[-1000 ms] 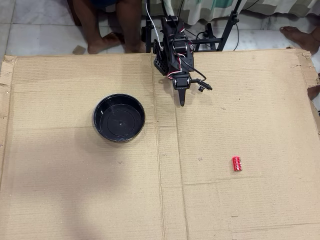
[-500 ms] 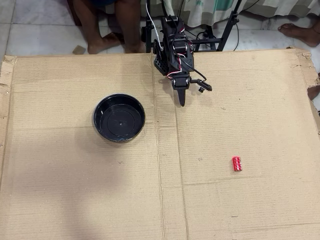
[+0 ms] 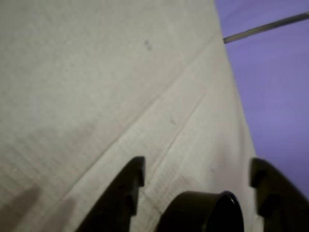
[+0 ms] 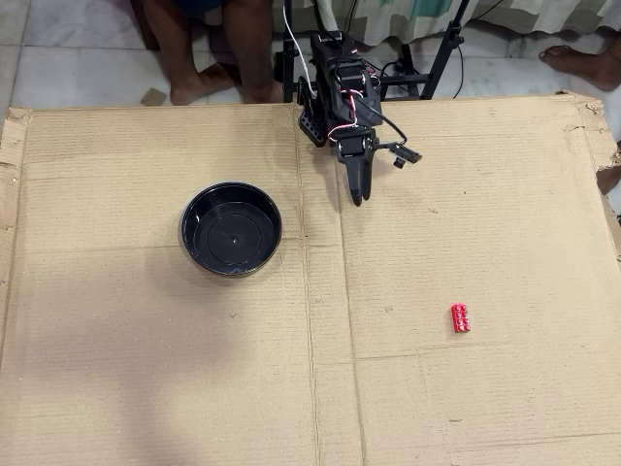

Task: Grasp a lego block and put it in the bin.

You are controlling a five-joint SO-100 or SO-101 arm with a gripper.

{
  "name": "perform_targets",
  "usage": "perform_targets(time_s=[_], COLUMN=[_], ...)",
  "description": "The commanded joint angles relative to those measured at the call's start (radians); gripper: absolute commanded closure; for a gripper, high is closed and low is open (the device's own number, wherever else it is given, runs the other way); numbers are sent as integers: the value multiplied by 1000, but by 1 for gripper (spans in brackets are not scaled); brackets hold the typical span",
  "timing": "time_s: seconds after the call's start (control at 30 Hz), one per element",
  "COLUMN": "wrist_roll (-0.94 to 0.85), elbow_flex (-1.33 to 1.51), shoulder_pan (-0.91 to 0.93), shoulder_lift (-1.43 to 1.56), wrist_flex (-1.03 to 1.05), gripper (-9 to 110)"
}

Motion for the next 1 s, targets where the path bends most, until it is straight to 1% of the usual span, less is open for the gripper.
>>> perform_targets(time_s=[0.0,0.13,0.2,0.37,0.5,0.77,0.97], wrist_roll=[37,104,166,414,549,796,1019], elbow_flex=[-66,-95,-103,-115,-169,-374,-534], shoulder_pan=[-14,-14,-26,-80,-115,-130,-167], shoulder_lift=[-3,-3,-3,-57,-184,-534,-727], wrist_flex=[-12,-12,-12,-17,-61,-146,-152], gripper=[74,74,73,73,73,73,73])
